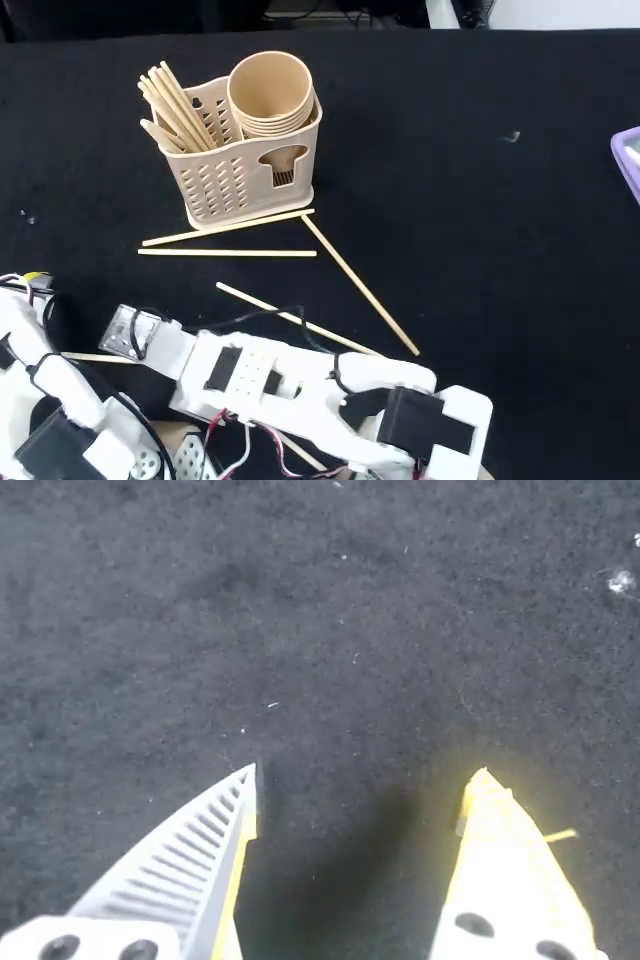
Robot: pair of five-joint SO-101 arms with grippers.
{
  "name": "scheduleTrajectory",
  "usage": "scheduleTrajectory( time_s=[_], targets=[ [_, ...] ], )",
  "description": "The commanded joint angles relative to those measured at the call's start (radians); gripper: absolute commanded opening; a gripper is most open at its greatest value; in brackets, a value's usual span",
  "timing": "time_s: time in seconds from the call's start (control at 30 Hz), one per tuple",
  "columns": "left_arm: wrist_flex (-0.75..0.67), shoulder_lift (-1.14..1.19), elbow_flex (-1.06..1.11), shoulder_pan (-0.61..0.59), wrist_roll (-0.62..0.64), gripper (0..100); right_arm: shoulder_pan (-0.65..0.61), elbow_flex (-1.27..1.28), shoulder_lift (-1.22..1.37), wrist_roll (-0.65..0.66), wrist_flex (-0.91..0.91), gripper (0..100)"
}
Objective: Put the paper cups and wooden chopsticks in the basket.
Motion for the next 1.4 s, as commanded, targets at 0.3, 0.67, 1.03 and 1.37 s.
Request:
scheduleTrajectory(
  time_s=[0.3,0.67,1.03,1.37],
  targets=[
    [-0.012,-0.034,-0.028,-0.007,0.009,32,0.210,-0.071,-0.013,0.035,0.078,1.4],
    [-0.012,-0.034,-0.027,-0.007,0.009,32,0.315,-0.044,-0.196,0.192,0.281,1.0],
    [-0.012,-0.034,-0.027,-0.007,0.008,32,0.270,0.056,-0.213,0.249,0.181,1.0],
    [-0.012,-0.034,-0.027,-0.005,0.008,32,0.253,0.062,-0.222,0.249,0.184,1.0]
  ],
)
